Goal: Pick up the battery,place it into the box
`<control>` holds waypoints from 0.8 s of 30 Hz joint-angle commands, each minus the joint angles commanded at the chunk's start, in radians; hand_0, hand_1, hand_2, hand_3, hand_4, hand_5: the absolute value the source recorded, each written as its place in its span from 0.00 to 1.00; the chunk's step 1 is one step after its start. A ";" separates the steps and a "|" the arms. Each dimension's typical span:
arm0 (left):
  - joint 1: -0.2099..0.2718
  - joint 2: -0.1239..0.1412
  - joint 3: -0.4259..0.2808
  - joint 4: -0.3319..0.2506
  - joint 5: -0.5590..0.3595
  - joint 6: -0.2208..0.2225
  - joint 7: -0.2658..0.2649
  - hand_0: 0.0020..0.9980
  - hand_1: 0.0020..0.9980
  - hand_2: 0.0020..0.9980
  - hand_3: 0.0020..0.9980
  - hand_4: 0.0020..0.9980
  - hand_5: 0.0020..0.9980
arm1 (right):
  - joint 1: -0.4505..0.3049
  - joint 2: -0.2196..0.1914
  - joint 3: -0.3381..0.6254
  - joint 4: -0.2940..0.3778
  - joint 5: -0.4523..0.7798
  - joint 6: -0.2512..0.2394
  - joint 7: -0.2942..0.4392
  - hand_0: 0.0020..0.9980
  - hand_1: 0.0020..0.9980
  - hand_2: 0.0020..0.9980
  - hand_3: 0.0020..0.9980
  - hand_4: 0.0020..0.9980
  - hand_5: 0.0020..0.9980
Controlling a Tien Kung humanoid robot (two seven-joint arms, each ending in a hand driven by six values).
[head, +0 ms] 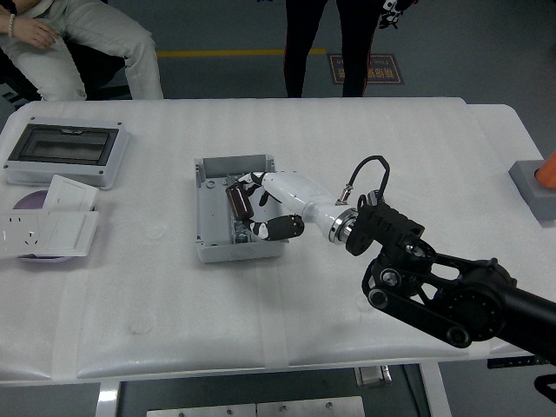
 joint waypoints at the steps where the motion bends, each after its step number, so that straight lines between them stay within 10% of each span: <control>1: 0.000 0.000 0.000 0.000 0.000 0.000 0.000 0.40 0.62 0.51 0.51 0.84 0.37 | 0.000 0.000 0.000 -0.003 -0.001 0.000 0.001 0.81 0.57 0.71 0.84 0.67 0.34; 7: -0.001 0.002 -0.005 0.000 0.006 -0.002 0.002 0.40 0.61 0.49 0.50 0.80 0.33 | 0.003 0.003 -0.001 -0.026 -0.008 0.000 0.002 0.82 0.60 0.72 0.89 0.77 0.43; 8: -0.001 0.002 -0.006 0.000 0.006 -0.001 0.002 0.39 0.59 0.49 0.50 0.68 0.29 | 0.002 0.003 0.000 -0.029 -0.008 0.000 0.002 0.84 0.63 0.75 0.99 0.95 0.57; 16: -0.005 0.002 0.001 0.000 -0.001 -0.003 0.000 0.39 0.59 0.49 0.50 0.67 0.29 | 0.001 -0.033 0.020 -0.057 0.000 0.002 0.002 0.85 0.63 0.76 1.00 0.99 0.60; 24: -0.010 0.003 0.005 0.001 -0.007 -0.002 -0.003 0.39 0.59 0.49 0.50 0.69 0.30 | 0.012 -0.160 0.045 -0.104 0.018 0.018 0.002 0.85 0.63 0.76 1.00 1.00 0.60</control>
